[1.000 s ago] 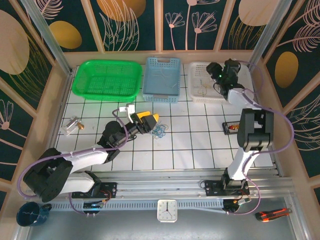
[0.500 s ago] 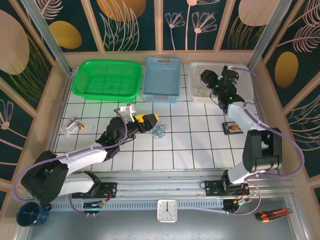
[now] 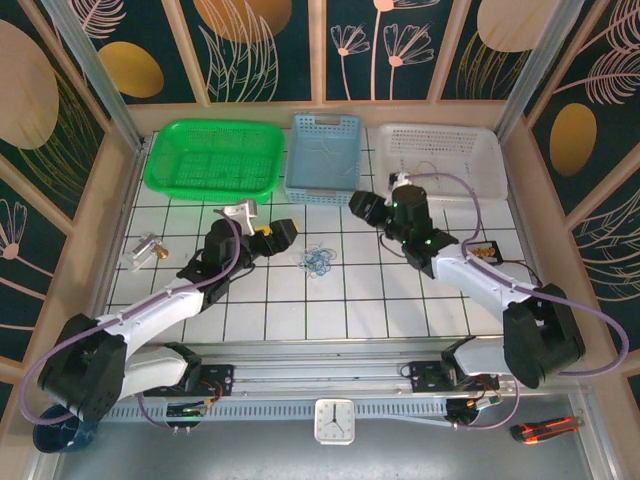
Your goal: Untangle the cables
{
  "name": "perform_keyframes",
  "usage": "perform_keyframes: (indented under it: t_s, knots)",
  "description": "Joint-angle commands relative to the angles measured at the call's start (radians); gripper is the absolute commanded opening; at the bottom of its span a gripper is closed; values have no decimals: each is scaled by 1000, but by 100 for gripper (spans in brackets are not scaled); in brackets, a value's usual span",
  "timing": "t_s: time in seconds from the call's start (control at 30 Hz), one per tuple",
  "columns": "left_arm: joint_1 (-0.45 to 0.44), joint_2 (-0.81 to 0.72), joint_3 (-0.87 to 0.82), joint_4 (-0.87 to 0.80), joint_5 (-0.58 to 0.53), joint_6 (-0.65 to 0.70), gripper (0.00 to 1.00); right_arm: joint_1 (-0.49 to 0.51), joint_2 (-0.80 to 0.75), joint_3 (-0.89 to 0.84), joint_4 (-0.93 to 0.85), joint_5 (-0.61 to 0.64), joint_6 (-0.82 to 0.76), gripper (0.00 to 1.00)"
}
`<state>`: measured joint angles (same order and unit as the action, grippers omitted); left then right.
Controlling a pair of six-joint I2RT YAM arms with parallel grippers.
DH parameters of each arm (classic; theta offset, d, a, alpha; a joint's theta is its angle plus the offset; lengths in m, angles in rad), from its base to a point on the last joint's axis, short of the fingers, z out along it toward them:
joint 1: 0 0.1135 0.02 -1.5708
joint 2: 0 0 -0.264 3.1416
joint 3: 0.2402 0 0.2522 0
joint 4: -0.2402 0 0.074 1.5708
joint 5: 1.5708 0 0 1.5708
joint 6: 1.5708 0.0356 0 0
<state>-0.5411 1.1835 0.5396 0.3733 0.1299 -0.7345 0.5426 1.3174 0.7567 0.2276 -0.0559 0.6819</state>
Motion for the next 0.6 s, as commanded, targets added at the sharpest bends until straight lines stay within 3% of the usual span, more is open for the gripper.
perform_keyframes:
  t_s: [0.0,0.07,0.2,0.37,0.57]
  knots:
    - [4,23,54,-144,7,128,84,64,-9,-50,7,82,-20,60]
    - [1,51,85,-232,-13,185,76,98,-3,-72,9,102,-21,60]
    - [-32,86,103,-321,-94,254,68,128,-1,-101,6,116,-25,60]
    - [-120,159,114,-385,-203,294,73,132,-12,-129,17,124,-30,61]
    - [-135,149,41,-350,-231,289,77,131,-4,-126,17,108,-36,61]
